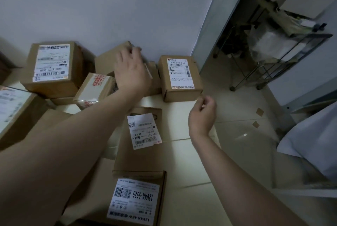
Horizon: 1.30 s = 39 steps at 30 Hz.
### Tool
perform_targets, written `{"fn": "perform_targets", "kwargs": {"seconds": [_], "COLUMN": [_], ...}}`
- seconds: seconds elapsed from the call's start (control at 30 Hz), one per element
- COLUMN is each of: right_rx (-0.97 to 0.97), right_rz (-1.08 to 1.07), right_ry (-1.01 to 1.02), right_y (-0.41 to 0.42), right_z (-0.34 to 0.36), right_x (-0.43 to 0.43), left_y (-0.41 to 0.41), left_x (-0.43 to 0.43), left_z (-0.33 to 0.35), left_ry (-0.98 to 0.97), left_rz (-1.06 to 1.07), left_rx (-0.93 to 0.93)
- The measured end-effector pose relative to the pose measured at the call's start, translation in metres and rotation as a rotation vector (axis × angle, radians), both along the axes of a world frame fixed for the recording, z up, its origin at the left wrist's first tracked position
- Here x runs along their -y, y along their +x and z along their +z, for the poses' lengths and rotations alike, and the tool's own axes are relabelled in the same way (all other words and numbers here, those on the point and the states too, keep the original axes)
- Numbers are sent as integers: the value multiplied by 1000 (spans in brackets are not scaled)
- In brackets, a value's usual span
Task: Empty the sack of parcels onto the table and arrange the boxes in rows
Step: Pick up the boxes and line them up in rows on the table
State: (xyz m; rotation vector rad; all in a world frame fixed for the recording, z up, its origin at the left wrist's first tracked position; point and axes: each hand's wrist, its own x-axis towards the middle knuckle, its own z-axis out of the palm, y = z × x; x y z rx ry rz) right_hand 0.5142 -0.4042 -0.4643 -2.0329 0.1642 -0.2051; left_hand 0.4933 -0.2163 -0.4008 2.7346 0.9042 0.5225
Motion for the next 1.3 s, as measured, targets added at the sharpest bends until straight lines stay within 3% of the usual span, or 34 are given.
{"fn": "perform_targets", "kwargs": {"seconds": [0.1, 0.17, 0.27, 0.4, 0.53, 0.73, 0.97, 1.17, 1.3], "right_rx": [-285, -339, -258, -84, -357, 26, -95, -176, -167], "right_rz": [249, 360, 466, 537, 638, 719, 746, 791, 800], "right_ry": [19, 22, 25, -64, 147, 86, 177, 300, 218], "right_y": [-25, -30, -30, -31, -36, -41, -50, -56, -53], "right_z": [-8, -4, 15, 33, 33, 20, 27, 42, 44], "right_x": [3, -2, -24, -69, -105, -107, -118, -130, -132], "left_y": [4, 4, -9, -40, -61, -80, -74, -74, -77], "left_x": [-23, -32, -26, -16, -6, -35, -36, -38, -46], "left_z": [13, 20, 25, 23, 26, 28, 30, 28, 29], "left_ry": [-265, -375, -343, -398, -479, -703, -736, -722, -694], "left_rz": [76, 103, 150, 122, 104, 293, 330, 286, 377], "left_rx": [-163, -282, -277, -114, -38, 143, -73, 11, -59]}}
